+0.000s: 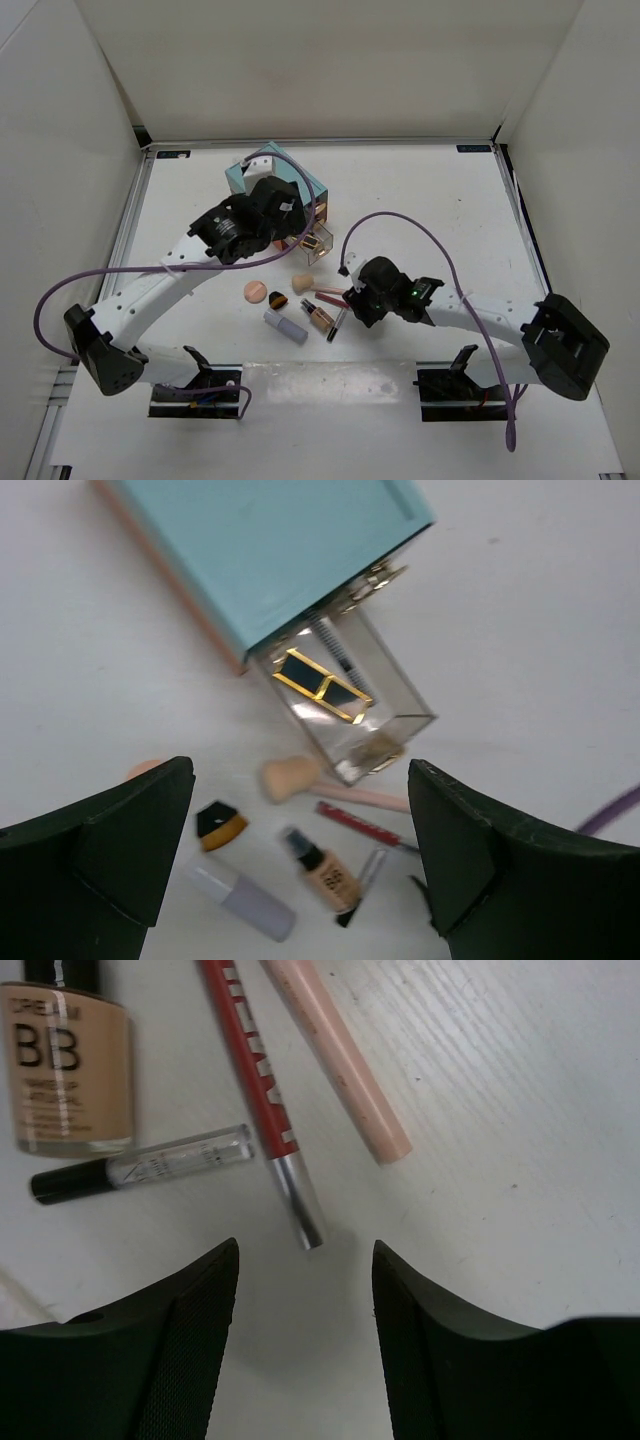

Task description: Organize the makeup

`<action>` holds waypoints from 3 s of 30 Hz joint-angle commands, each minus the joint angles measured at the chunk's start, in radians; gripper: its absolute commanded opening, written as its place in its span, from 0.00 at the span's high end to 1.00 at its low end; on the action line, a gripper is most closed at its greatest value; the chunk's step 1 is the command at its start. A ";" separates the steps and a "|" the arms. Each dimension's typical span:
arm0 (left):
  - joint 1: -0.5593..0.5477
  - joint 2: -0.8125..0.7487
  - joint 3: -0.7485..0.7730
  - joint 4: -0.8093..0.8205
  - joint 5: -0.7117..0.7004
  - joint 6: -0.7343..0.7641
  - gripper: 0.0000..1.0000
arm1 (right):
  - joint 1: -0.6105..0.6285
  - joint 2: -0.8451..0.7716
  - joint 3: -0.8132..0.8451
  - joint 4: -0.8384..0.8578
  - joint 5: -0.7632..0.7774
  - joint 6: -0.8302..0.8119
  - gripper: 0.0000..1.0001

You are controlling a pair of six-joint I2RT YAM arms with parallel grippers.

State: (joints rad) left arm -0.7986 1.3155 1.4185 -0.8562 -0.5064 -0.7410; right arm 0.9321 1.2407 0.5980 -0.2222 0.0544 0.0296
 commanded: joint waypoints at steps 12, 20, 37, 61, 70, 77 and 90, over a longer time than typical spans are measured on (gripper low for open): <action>-0.014 -0.015 -0.020 -0.125 -0.194 0.014 0.02 | 0.025 0.135 -0.021 0.279 0.013 -0.111 0.43; -0.014 -0.061 -0.038 -0.118 -0.230 0.005 0.02 | 0.059 0.115 -0.079 0.310 0.085 -0.046 0.52; -0.011 -0.125 -0.013 -0.083 -0.337 0.012 0.02 | 0.200 0.048 -0.150 0.258 0.375 0.228 0.83; 0.056 -0.113 -0.093 0.114 -0.239 0.155 0.02 | 0.240 -0.210 0.267 -0.397 0.495 0.234 1.00; 0.134 -0.098 -0.108 0.163 -0.166 0.206 0.02 | 0.044 -0.008 0.661 -0.542 0.373 -0.055 1.00; 0.173 -0.113 -0.134 0.181 -0.156 0.213 0.02 | -0.061 0.360 1.049 -0.787 0.167 -0.178 1.00; 0.242 -0.107 -0.153 0.197 -0.098 0.221 0.02 | -0.055 0.600 1.299 -0.931 0.114 -0.232 0.91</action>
State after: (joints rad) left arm -0.5671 1.2228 1.2808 -0.6716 -0.6273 -0.5308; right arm 0.8772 1.8095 1.8481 -1.1080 0.1886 -0.1848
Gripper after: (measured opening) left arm 0.984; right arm 0.173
